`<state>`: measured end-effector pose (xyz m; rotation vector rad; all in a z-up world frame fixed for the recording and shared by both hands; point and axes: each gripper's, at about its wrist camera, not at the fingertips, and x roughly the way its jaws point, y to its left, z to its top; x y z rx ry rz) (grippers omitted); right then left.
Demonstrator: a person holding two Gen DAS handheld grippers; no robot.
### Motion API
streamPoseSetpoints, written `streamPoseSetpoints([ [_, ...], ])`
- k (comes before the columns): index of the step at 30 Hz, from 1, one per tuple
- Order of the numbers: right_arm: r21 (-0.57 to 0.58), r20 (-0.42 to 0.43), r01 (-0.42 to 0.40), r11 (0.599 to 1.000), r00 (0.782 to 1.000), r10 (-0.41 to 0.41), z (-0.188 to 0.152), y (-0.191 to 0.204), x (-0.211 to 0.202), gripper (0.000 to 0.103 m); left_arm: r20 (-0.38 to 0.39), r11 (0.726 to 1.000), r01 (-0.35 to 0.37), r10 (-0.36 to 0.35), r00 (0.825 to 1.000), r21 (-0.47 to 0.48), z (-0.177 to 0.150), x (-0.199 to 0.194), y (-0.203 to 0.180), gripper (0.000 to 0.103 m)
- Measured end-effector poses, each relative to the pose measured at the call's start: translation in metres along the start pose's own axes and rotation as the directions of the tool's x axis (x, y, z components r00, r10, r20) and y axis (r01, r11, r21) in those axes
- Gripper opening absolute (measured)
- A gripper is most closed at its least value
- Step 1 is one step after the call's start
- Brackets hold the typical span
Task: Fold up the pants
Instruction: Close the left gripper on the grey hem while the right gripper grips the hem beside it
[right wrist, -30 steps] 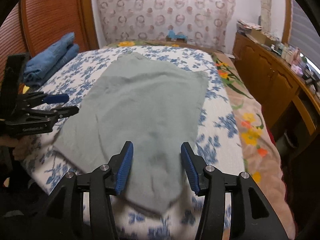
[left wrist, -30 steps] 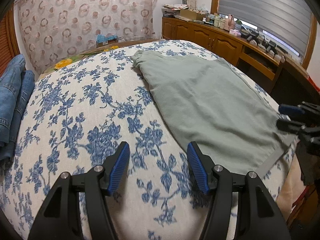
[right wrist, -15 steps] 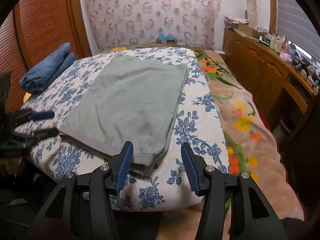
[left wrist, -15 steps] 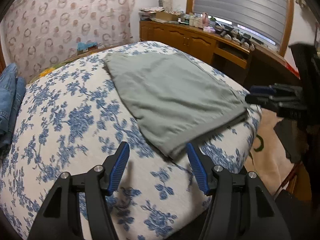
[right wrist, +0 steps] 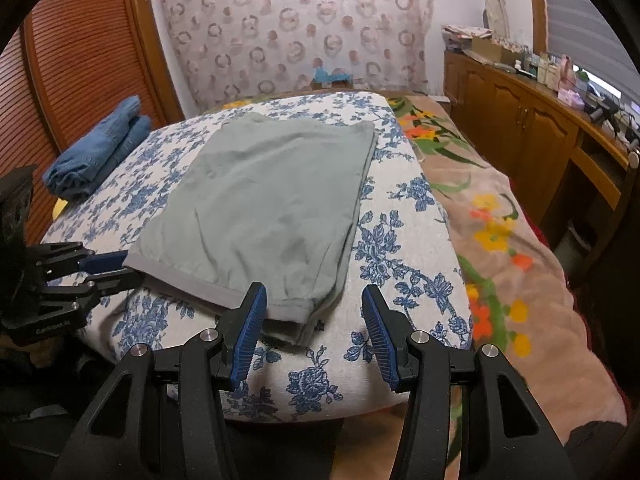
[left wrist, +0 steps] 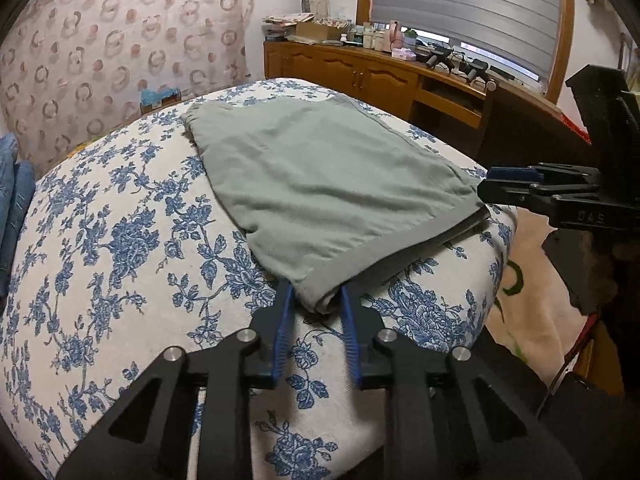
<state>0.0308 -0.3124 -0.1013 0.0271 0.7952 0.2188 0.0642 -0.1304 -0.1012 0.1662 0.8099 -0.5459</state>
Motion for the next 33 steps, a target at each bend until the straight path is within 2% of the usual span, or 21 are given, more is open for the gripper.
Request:
streamPoseSetpoints([
  [9,0.002,0.008,-0.018,1.0,1.0,0.018,-0.001,0.006,0.005,0.051,-0.004,1.0,0.013,-0.013,1.0,-0.028,-0.002,0.001,0.006,0.019],
  [22,0.003,-0.01,0.02,1.0,1.0,-0.02,-0.008,0.009,0.018,0.05,0.005,1.0,0.006,-0.006,1.0,-0.03,-0.002,-0.001,0.004,0.02],
  [28,-0.001,-0.007,0.008,1.0,1.0,-0.008,-0.01,0.013,0.019,0.041,0.01,1.0,-0.004,0.004,1.0,-0.017,0.0,0.003,0.001,0.026],
  [31,-0.002,-0.008,-0.013,1.0,1.0,0.013,-0.009,0.014,0.02,0.031,0.011,1.0,-0.014,0.014,1.0,-0.011,0.002,0.006,0.001,0.026],
  [33,-0.006,-0.01,-0.038,0.999,0.999,0.038,-0.009,0.015,0.02,0.021,0.015,1.0,-0.005,0.006,1.0,-0.016,0.002,0.006,0.002,0.025],
])
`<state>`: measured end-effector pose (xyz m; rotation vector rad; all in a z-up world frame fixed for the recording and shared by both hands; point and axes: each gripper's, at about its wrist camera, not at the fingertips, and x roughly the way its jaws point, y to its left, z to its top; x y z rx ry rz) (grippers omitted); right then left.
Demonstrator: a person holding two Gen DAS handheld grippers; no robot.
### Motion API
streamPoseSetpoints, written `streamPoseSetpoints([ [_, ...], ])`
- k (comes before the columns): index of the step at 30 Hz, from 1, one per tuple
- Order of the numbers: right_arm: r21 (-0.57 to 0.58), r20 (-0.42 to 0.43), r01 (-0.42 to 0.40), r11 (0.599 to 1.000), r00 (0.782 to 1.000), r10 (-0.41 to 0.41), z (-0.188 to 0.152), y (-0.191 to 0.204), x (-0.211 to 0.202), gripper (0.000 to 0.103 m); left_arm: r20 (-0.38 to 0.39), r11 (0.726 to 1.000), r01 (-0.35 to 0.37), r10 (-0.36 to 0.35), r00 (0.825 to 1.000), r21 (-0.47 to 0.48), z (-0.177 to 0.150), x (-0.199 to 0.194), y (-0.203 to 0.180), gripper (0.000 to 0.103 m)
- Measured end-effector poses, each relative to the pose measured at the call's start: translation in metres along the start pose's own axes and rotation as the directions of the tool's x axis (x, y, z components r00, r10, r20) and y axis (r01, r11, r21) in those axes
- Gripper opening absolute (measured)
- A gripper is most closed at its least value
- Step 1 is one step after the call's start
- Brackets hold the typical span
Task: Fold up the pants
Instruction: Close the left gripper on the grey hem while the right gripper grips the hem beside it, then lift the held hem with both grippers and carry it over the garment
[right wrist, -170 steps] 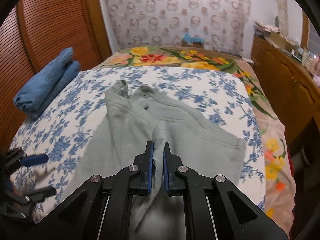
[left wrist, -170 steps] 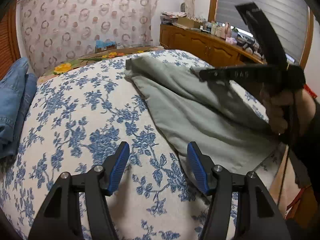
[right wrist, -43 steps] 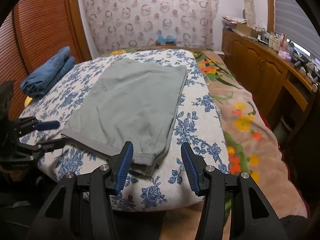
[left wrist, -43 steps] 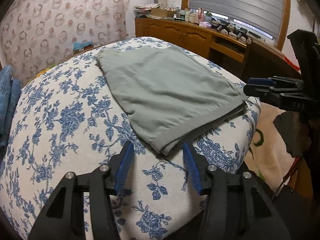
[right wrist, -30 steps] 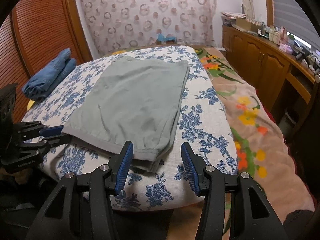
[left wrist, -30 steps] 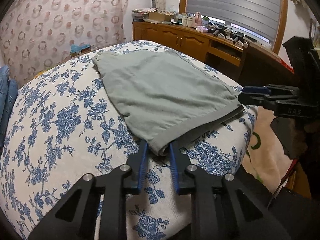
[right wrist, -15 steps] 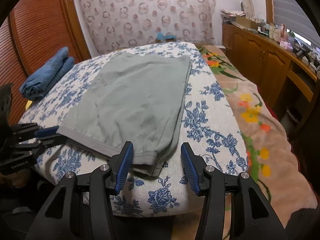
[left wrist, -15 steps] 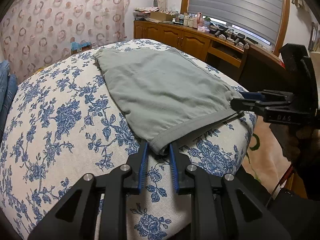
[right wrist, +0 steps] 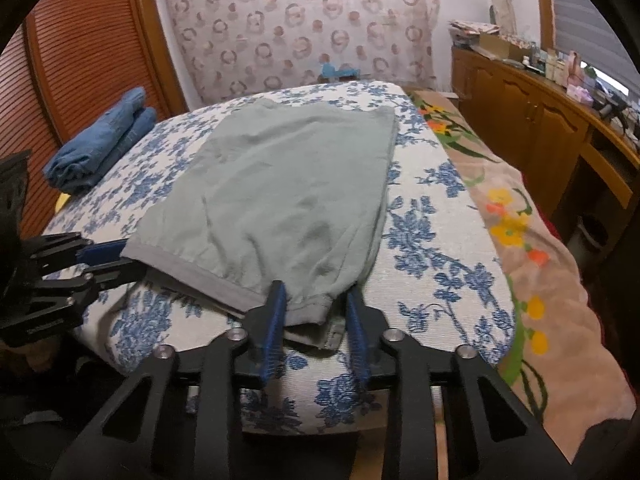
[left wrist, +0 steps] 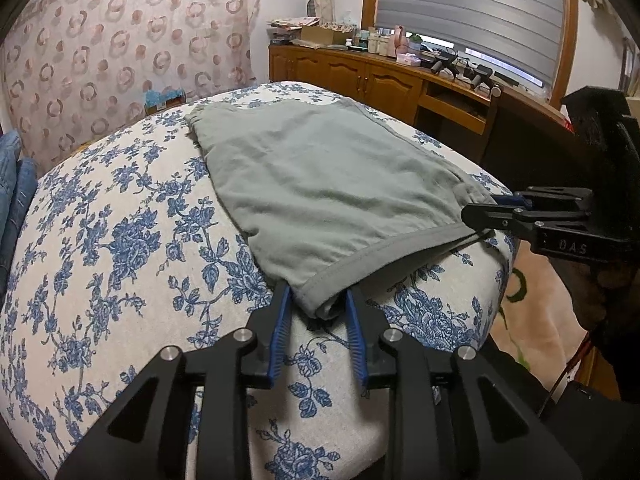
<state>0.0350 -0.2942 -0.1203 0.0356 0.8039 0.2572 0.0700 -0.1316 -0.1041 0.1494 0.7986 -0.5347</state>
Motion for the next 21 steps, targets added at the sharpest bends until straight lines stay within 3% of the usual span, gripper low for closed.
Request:
streamPoseSetpoints([
  [2,-0.008,-0.003,-0.018,1.0,1.0,0.018,0.0,0.002,0.0,0.015,0.003,1.0,0.015,-0.015,1.0,0.0,0.001,-0.001,0.001,0.011],
  [4,-0.018,-0.014,-0.039,0.999,0.999,0.038,0.001,0.004,-0.001,0.009,0.004,1.0,0.007,-0.007,1.0,0.006,0.004,-0.002,0.0,0.009],
  [12,-0.049,0.049,-0.093,0.994,0.994,0.095,0.021,0.01,-0.024,0.007,0.116,1.0,0.015,-0.014,0.993,-0.009,0.033,-0.042,0.007,0.006],
  [21,-0.13,0.18,-0.122,0.984,0.973,0.144,0.07,0.035,-0.062,0.007,0.259,1.0,-0.005,0.008,0.966,-0.011,0.064,-0.099,0.027,0.006],
])
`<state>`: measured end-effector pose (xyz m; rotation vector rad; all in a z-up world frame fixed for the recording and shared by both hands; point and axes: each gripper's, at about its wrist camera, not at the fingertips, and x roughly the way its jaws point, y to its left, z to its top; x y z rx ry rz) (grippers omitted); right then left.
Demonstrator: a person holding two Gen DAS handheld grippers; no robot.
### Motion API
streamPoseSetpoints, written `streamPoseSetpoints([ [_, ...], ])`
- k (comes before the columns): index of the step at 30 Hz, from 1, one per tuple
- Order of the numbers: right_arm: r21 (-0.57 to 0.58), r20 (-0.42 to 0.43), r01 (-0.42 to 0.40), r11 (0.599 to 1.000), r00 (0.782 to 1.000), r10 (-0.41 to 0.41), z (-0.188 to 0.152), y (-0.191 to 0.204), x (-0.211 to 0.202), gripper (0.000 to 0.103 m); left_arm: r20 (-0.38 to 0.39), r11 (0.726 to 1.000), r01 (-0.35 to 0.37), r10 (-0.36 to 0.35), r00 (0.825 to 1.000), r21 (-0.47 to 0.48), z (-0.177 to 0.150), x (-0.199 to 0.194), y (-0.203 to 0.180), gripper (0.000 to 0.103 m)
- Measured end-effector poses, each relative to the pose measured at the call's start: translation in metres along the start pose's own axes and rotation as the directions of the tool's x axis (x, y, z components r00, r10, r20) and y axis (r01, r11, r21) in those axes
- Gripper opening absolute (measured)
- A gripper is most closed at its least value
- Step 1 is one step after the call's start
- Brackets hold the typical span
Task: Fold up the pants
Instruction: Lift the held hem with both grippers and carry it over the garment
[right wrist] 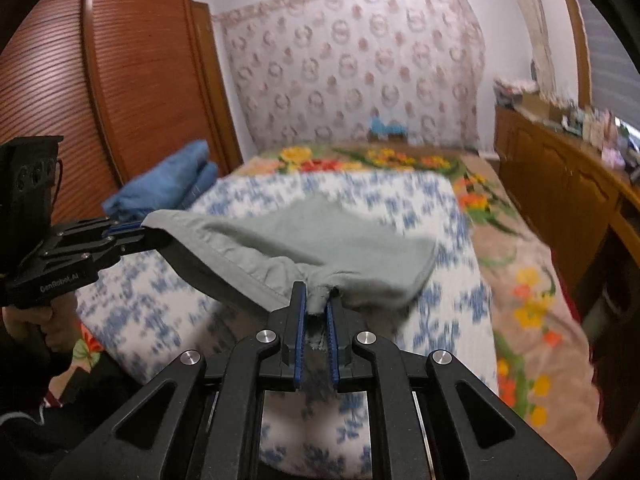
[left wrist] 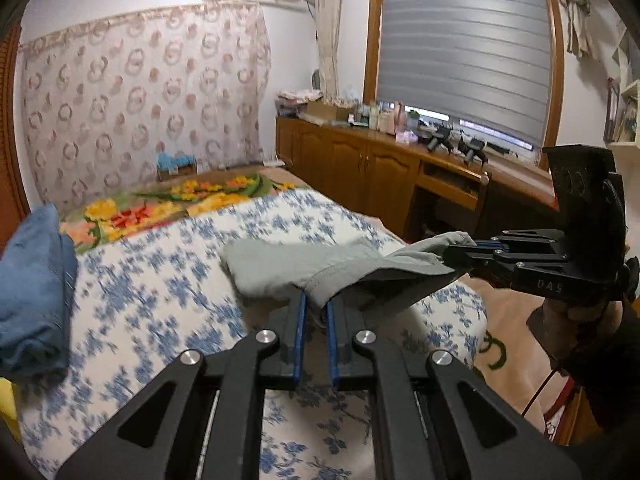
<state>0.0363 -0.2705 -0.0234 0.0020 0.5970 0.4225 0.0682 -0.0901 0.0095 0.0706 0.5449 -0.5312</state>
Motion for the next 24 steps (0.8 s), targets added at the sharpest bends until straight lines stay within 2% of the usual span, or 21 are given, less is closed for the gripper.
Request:
streamPoseSetpoints([
  [5,-0.03,0.007,-0.019,0.999,1.0,0.019,0.016,0.006,0.013,0.006,-0.028,1.0,-0.016,0.015,1.0,-0.017,-0.008,0.01,0.02,0.006],
  [15,0.005,-0.113,-0.062,0.998,0.992,0.062,-0.009,-0.008,0.072,0.006,-0.14,0.996,-0.005,-0.008,0.99,-0.092,-0.04,0.057,0.046,0.006],
  [19,0.016,-0.138,-0.071,0.997,0.988,0.072,-0.007,-0.016,0.086,0.006,-0.155,0.995,-0.002,-0.014,0.988,-0.097,-0.035,0.067,0.05,0.006],
  [24,0.013,-0.125,-0.082,0.997,0.989,0.082,0.013,-0.023,0.093,0.006,-0.139,0.995,-0.005,-0.009,0.99,-0.099,-0.008,0.072,0.062,0.006],
])
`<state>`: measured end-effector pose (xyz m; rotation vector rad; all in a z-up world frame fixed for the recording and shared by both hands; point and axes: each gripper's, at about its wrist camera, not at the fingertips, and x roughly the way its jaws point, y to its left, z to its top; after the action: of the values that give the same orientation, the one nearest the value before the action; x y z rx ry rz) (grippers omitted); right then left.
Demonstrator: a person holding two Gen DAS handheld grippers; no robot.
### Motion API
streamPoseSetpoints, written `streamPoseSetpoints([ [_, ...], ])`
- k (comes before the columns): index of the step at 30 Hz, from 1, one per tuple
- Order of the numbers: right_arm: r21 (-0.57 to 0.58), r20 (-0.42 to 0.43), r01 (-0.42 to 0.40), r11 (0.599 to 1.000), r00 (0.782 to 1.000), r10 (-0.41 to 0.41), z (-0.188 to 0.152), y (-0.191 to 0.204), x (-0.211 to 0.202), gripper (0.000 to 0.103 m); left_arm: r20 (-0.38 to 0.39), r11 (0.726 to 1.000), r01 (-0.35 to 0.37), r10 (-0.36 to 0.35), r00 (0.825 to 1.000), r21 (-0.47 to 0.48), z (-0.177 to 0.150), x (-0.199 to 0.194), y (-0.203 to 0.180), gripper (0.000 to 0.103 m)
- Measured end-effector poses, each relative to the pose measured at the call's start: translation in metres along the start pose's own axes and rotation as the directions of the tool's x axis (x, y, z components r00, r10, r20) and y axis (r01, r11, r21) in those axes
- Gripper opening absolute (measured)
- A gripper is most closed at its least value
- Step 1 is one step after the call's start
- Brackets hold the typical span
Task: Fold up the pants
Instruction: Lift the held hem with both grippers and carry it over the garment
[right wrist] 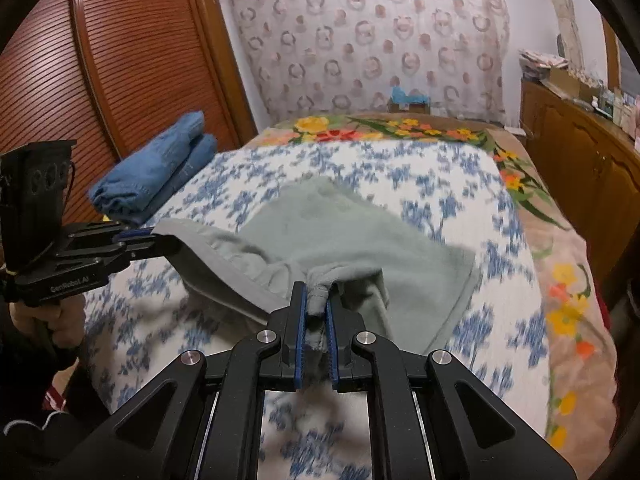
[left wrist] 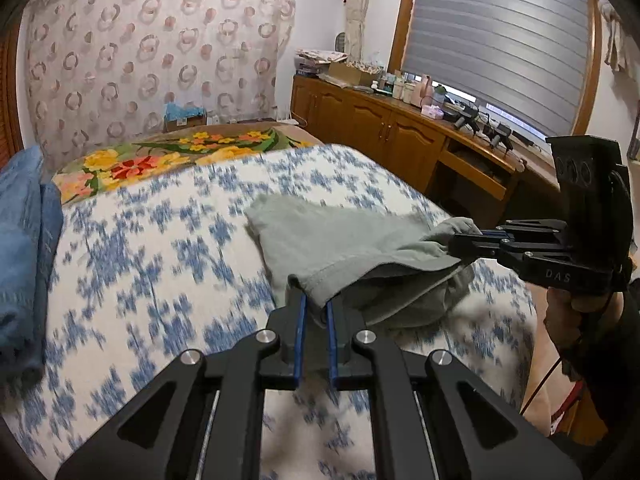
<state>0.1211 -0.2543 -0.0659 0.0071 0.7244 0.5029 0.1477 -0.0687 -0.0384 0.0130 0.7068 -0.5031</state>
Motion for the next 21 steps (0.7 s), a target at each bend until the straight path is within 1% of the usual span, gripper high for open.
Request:
streamPoseSetpoints([
  [4,-0.031,0.027,0.0,1.0,1.0,0.0,0.036,-0.001,0.001,0.006,0.042,1.0,-0.012,0.012,0.999,0.008,0.036,-0.005,0.01,0.006],
  [8,-0.084,0.072,0.013,0.996,0.997,-0.007,0.09,-0.001,0.004,0.006,0.101,0.999,-0.047,0.044,0.994,0.028,0.082,-0.012,0.025,0.006],
  [10,-0.107,0.101,0.019,0.994,0.995,-0.008,0.121,-0.001,0.008,0.006,0.137,0.996,-0.076,0.07,0.988,0.036,0.111,-0.016,0.035,0.006],
  [11,-0.117,0.115,0.023,0.993,0.993,-0.009,0.135,-0.001,0.011,0.006,0.15,0.995,-0.089,0.082,0.985,0.042,0.12,-0.017,0.038,0.006],
  [14,-0.136,0.17,0.039,0.99,0.985,-0.015,0.179,0.001,0.017,0.006,0.208,0.988,-0.143,0.128,0.97,0.059,0.157,-0.025,0.049,0.006],
  [16,-0.132,0.198,0.041,0.99,0.98,-0.014,0.204,0.001,0.019,0.005,0.252,0.983,-0.172,0.15,0.956,0.07,0.181,-0.037,0.055,0.006],
  [19,-0.135,0.267,0.054,0.989,0.964,-0.016,0.241,0.008,0.014,0.005,0.3,0.978,-0.19,0.158,0.941,0.082,0.202,-0.053,0.061,0.006],
  [21,-0.133,0.294,0.06,0.989,0.956,-0.018,0.255,0.011,0.008,0.005,0.315,0.973,-0.213,0.175,0.933,0.089,0.207,-0.062,0.065,0.006],
])
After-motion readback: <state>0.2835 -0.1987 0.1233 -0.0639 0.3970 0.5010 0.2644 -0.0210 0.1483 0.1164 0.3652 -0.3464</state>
